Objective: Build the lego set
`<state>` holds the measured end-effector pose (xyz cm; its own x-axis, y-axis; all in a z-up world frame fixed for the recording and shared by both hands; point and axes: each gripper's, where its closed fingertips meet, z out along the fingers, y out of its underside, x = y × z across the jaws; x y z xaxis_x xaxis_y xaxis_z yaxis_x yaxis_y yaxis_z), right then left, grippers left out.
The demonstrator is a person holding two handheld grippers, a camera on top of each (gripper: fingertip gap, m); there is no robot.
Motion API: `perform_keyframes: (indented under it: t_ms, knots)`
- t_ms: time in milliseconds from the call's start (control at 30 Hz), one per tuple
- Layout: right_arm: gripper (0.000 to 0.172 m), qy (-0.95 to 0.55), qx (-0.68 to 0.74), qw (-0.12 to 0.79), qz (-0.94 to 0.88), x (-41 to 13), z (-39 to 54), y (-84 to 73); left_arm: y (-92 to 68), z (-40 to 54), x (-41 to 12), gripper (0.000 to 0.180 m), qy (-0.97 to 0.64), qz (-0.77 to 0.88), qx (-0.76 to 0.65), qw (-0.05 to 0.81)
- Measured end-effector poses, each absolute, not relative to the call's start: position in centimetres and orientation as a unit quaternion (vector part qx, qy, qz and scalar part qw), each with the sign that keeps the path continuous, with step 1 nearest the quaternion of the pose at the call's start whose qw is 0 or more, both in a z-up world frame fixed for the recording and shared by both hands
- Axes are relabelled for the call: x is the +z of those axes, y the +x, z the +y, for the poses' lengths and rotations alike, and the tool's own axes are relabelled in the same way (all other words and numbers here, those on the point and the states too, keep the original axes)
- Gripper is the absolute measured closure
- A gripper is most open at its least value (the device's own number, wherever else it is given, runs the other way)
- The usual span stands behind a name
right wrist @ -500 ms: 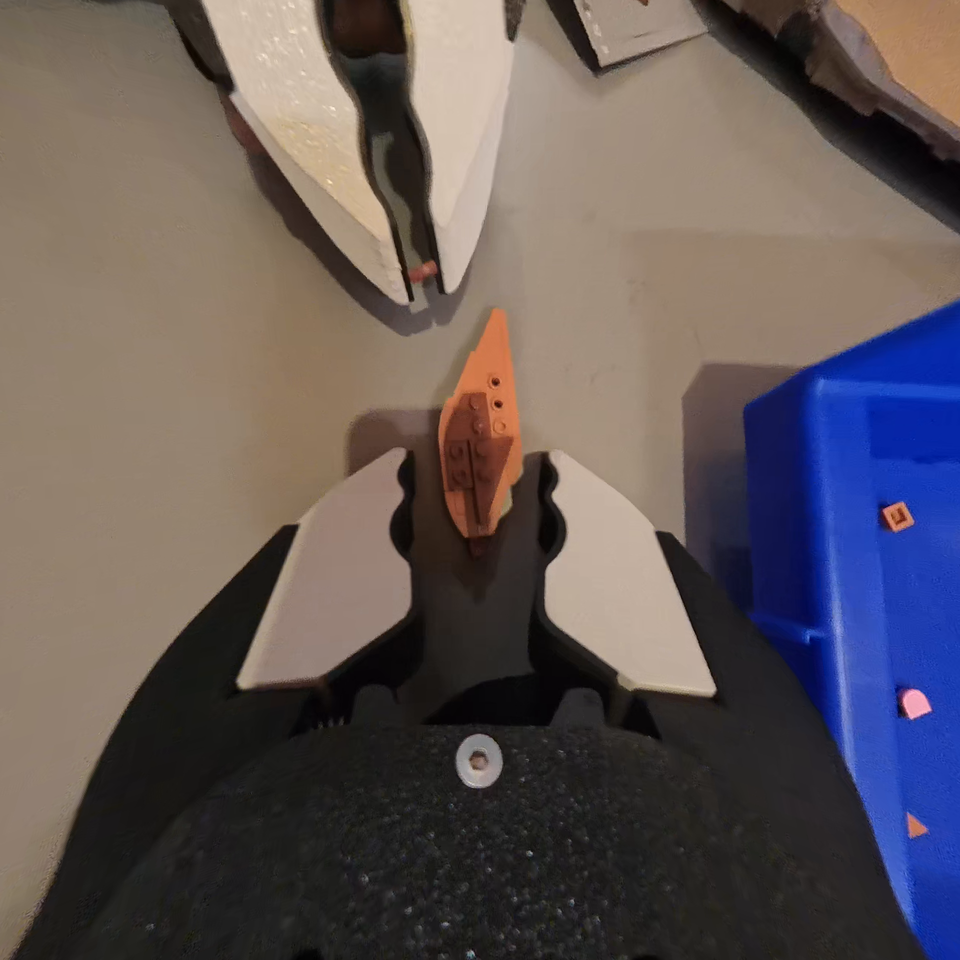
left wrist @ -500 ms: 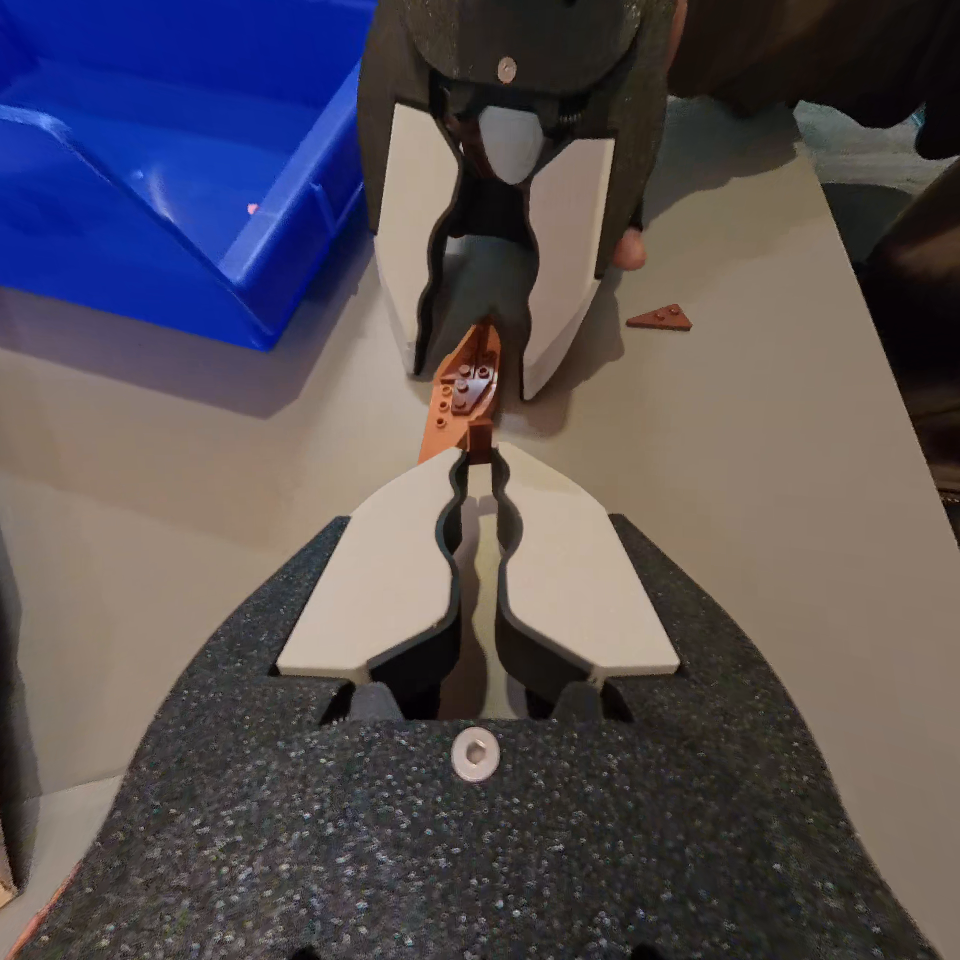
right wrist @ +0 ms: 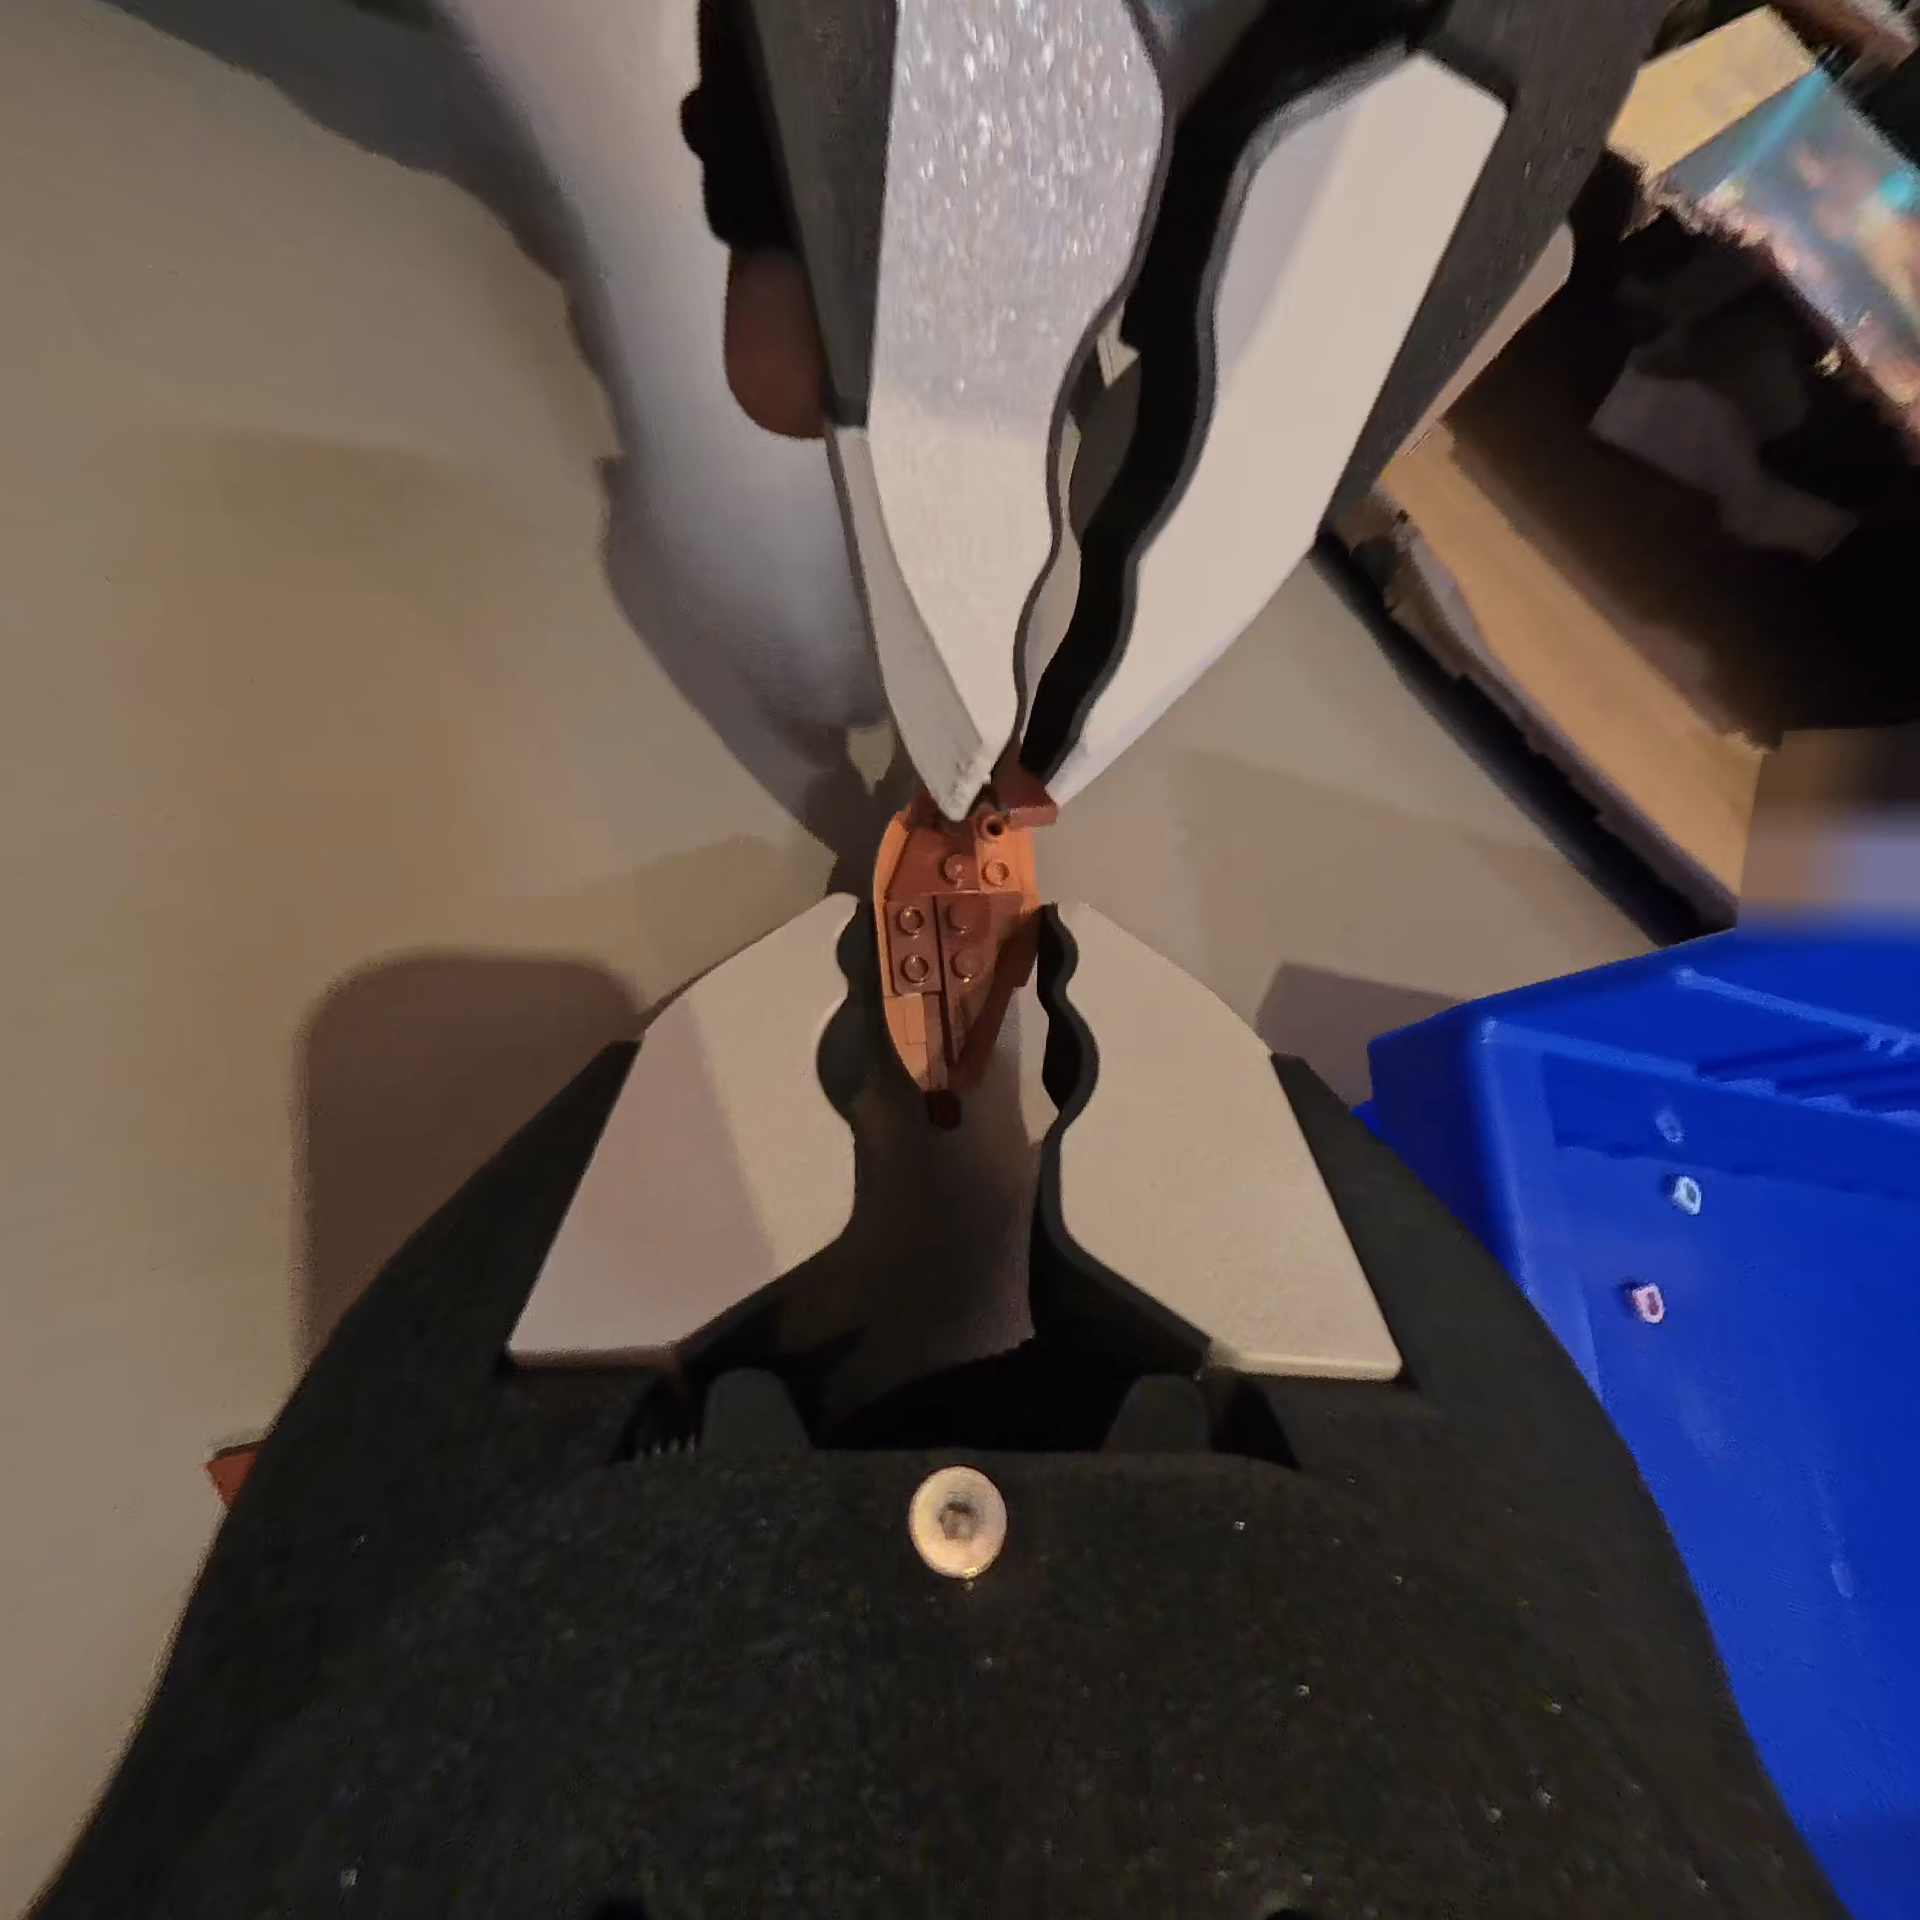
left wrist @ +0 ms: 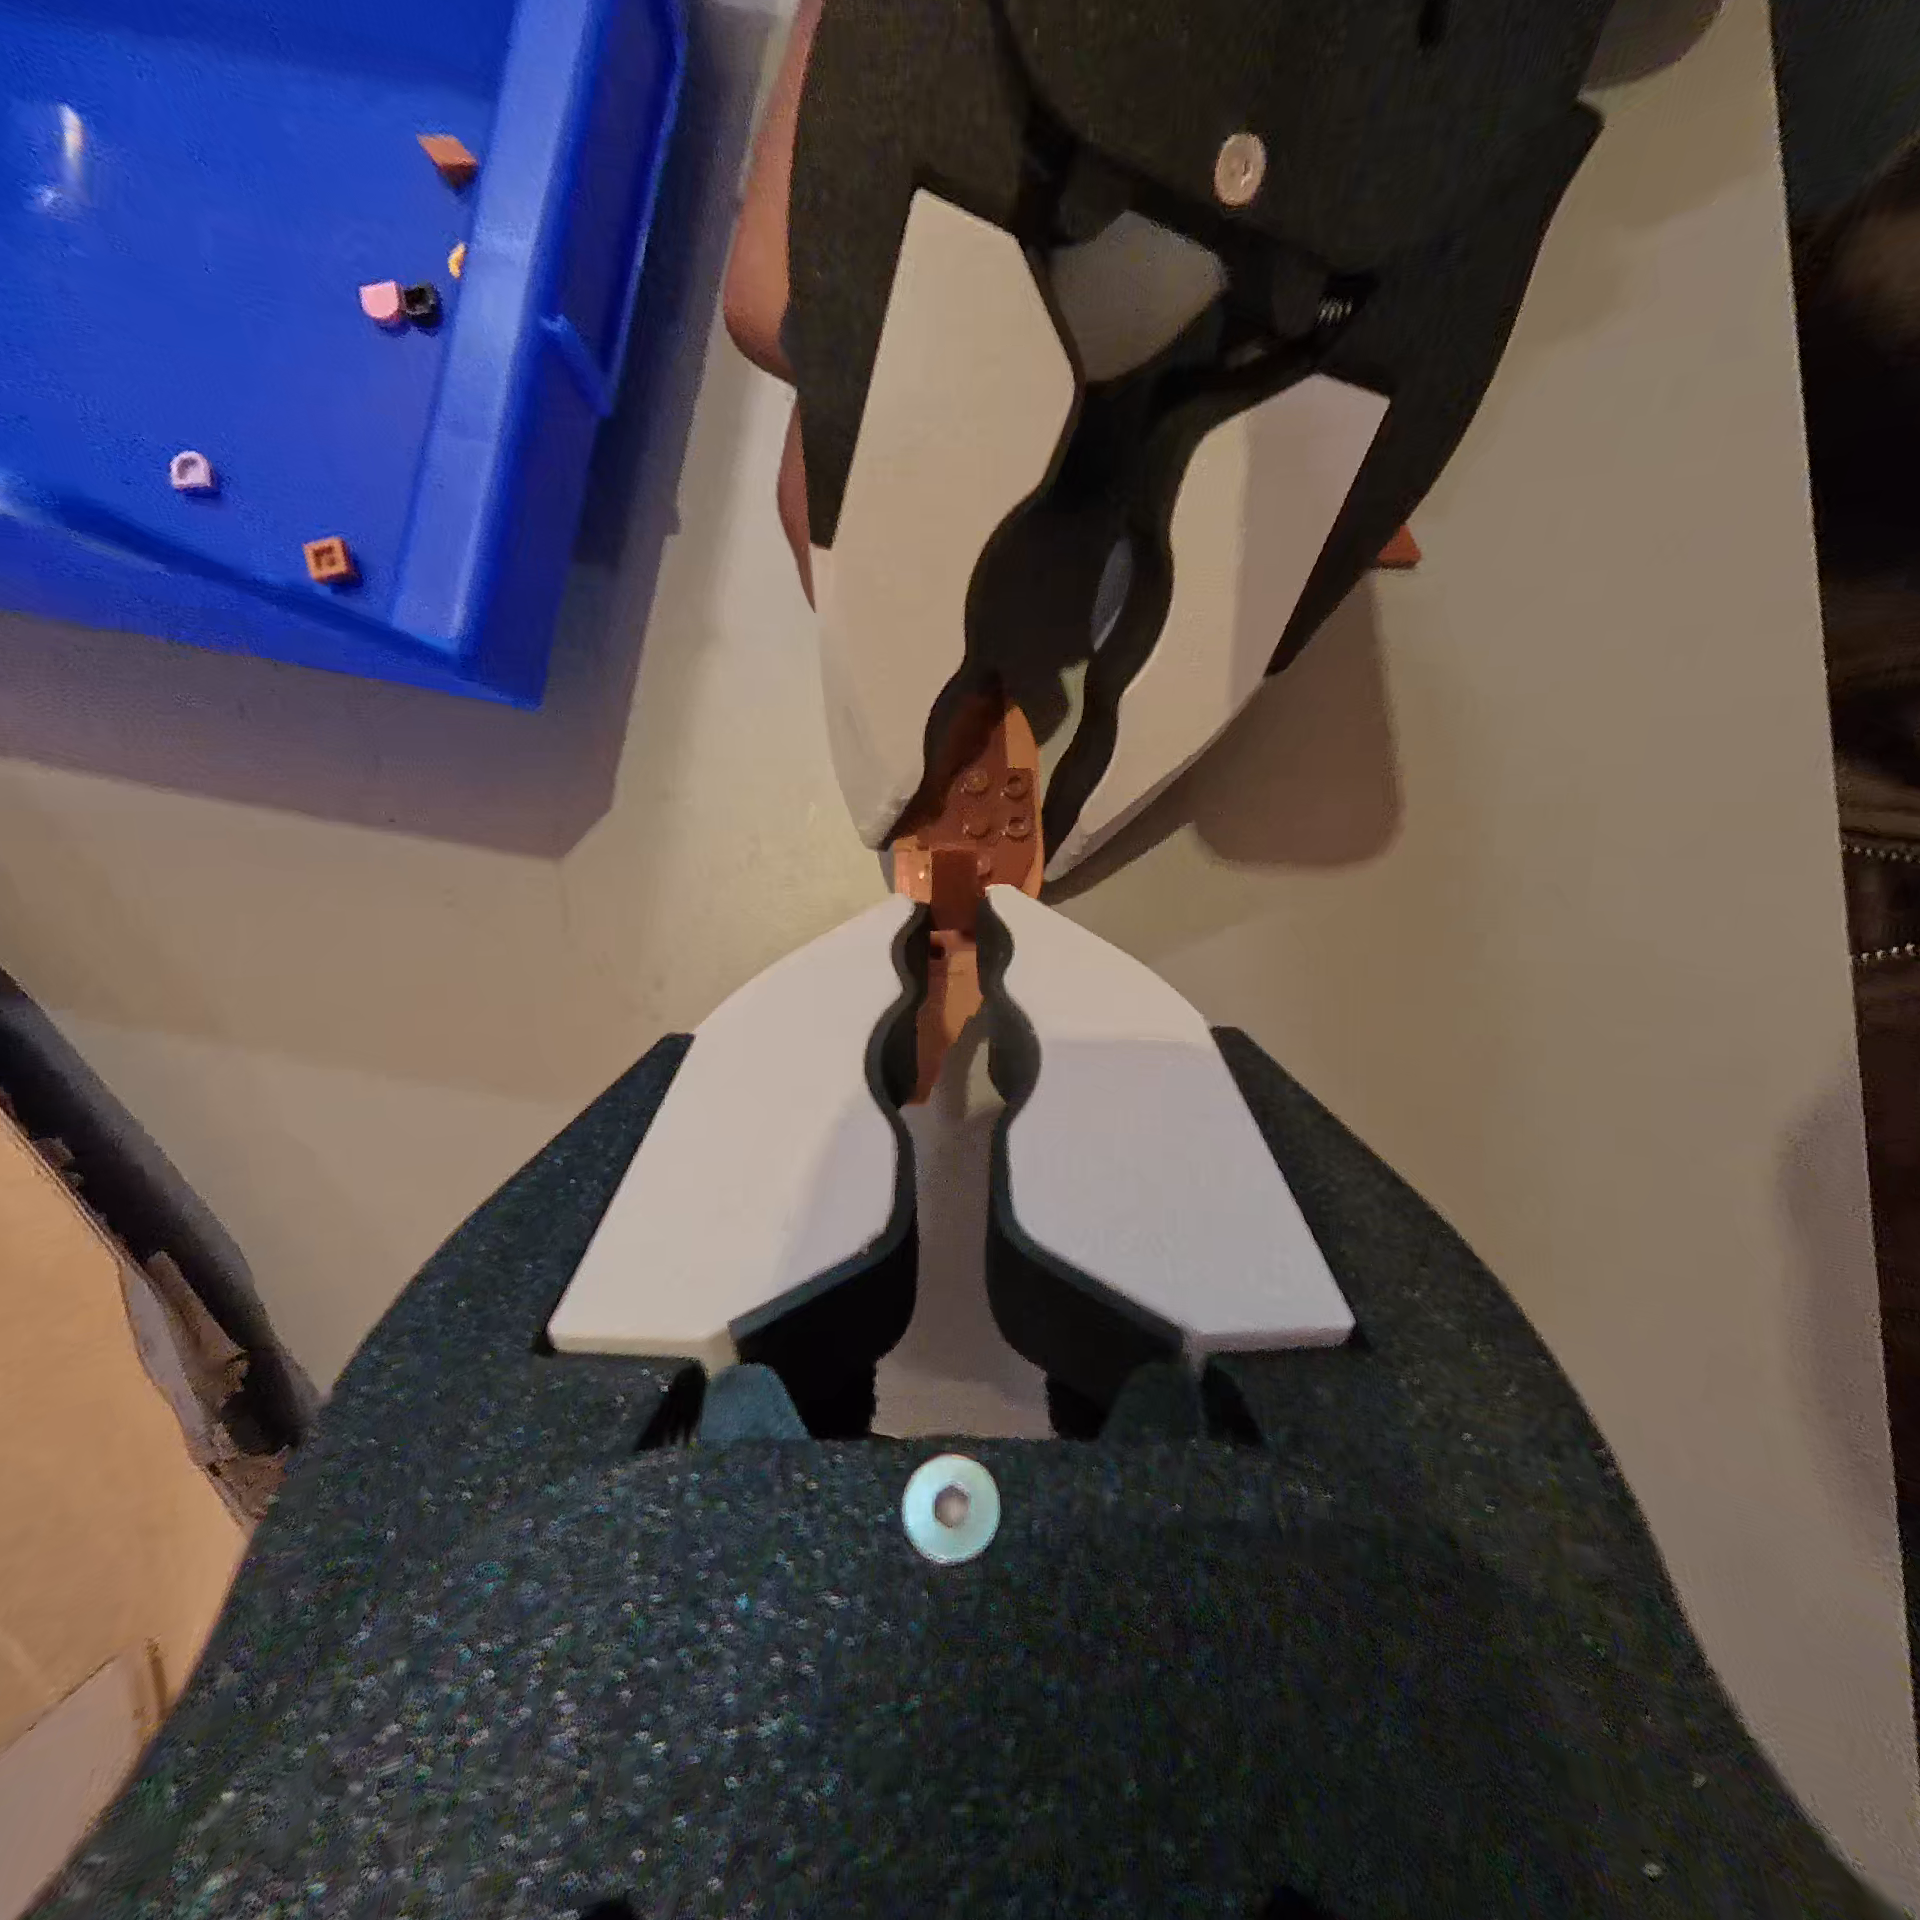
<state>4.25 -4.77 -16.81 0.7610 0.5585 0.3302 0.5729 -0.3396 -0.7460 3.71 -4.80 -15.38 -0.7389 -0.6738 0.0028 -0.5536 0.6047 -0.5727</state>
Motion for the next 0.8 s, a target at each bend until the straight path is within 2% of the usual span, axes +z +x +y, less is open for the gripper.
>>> perform_keyframes:
  t_ms: [33,800]
  knots:
    - [0.142,-0.816,-0.007,0.462,-0.347,-16.73,-4.79,4.16,3.72,-4.86,-15.42,0.173,-0.343,0.893,-0.270,0.106]
    - [0.142,-0.793,-0.040,0.485,-0.366,-16.37,-5.08,3.97,3.11,-5.01,-15.58,0.172,-0.333,0.922,-0.185,0.067]
